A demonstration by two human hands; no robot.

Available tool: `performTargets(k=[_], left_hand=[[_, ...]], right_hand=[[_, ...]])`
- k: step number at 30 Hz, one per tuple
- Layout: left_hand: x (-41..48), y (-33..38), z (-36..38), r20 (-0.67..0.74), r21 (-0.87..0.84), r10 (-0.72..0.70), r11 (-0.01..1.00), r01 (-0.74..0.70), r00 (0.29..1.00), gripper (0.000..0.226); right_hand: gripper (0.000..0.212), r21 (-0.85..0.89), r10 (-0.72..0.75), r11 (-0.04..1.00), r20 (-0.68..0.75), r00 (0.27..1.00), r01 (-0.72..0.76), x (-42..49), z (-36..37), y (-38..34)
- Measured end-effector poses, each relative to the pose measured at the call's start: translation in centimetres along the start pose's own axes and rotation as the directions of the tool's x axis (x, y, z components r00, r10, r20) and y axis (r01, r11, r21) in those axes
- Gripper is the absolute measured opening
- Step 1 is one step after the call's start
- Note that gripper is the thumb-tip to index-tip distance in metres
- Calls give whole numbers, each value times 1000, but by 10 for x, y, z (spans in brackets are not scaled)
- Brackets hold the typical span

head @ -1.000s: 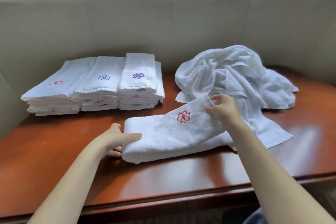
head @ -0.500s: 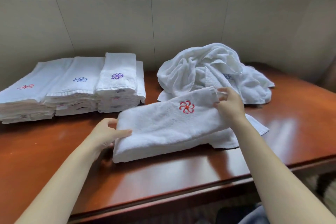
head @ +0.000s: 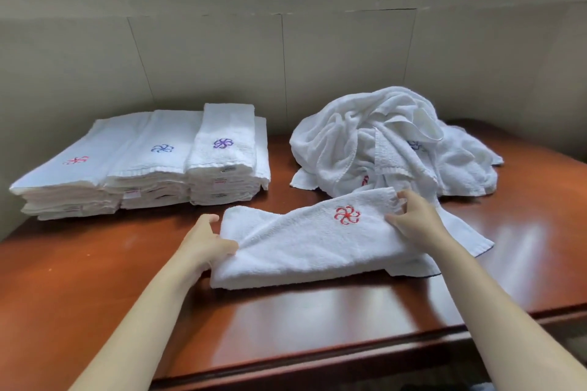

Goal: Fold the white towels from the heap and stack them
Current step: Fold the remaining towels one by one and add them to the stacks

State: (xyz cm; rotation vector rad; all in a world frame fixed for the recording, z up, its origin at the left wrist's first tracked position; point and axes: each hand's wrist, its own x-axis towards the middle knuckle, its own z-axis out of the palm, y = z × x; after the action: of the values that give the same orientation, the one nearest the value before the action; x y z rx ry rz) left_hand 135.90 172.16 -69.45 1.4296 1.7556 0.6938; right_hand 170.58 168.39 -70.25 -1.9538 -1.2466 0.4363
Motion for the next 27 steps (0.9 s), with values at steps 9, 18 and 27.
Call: performTargets(k=[9, 18, 27], left_hand=[[11, -25, -26, -250, 460, 119, 888, 9, 961, 50], [18, -31, -48, -188, 378, 213, 917, -129, 959, 58], [17, -59, -71, -177, 682, 328, 720, -124, 928, 40]], right_hand=[[34, 201, 68, 974, 190, 979, -107, -20, 43, -37], [39, 248, 110, 949, 323, 940, -196, -31, 35, -60], [12, -78, -188, 967, 430, 883, 244, -70, 86, -87]])
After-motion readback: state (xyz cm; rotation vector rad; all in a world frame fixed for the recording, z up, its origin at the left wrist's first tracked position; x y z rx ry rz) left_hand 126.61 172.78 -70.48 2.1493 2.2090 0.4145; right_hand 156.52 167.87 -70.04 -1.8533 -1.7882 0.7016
